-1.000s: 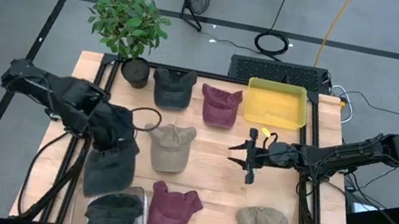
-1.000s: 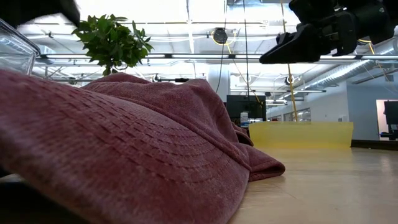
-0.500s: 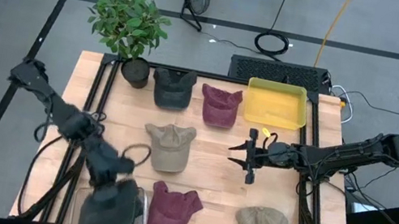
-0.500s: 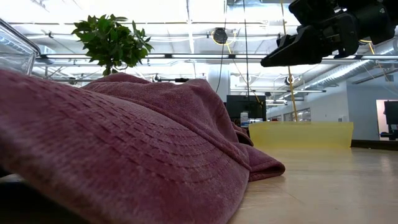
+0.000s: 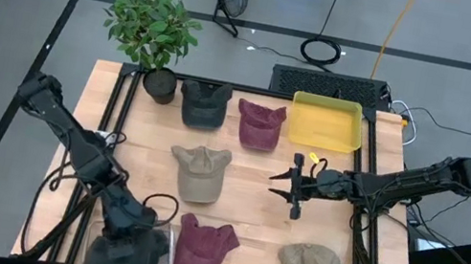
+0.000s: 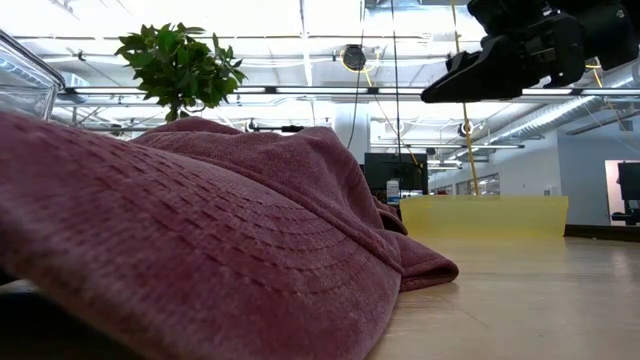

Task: Pick & Place hat
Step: Put the bottom black cap into the transparent bin, then adjust the transparent bin

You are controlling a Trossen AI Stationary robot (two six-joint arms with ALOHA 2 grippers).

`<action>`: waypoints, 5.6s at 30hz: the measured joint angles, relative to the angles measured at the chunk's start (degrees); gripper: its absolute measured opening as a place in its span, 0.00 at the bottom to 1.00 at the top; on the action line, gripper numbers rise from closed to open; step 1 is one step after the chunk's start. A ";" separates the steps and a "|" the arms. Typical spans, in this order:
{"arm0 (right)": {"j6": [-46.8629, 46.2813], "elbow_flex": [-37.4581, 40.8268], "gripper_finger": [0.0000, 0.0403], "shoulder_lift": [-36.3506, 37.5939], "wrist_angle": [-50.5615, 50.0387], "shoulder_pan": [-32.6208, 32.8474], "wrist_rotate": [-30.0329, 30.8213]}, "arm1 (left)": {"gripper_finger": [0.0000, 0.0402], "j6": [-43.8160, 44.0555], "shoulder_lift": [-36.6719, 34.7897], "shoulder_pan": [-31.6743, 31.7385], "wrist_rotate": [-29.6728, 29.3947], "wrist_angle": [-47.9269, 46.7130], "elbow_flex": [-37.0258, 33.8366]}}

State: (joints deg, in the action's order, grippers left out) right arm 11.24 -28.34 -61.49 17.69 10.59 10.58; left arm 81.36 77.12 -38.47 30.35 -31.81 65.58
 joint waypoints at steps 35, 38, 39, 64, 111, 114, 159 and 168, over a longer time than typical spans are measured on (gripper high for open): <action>-0.64 0.00 0.32 0.00 0.49 0.04 0.05 | 0.41 -5.46 0.57 2.47 0.58 15.11 -16.57; -0.74 0.00 0.32 0.00 0.47 0.02 0.05 | 0.42 -7.94 0.57 2.48 -2.01 13.42 -16.57; -0.74 0.00 0.32 0.00 0.49 0.02 0.05 | 0.43 -8.69 0.57 2.61 -2.36 12.38 -16.57; -1.63 0.00 0.32 0.00 0.66 0.02 0.03 | 0.43 2.72 -10.88 3.36 -3.23 12.62 -16.35; -3.07 0.00 0.32 -0.02 0.79 0.04 -0.19 | 0.43 -17.60 6.43 -3.27 -20.98 6.36 -13.34; -3.05 0.00 0.32 -0.02 0.79 0.04 -0.19 | 0.43 -17.01 6.45 -3.24 -18.66 20.44 -18.78; -3.32 0.00 0.32 -0.02 0.90 0.04 -0.17 | 0.43 -18.06 -0.93 -3.10 -18.59 22.58 -21.90; -3.32 0.00 0.32 -0.02 0.90 0.03 -0.17 | 0.43 -26.53 -7.61 -1.62 -24.63 21.41 -21.88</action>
State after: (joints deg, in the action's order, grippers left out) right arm 7.92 -28.34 -61.52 18.59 10.62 10.41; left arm 54.83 69.51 -40.09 5.72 -10.40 43.70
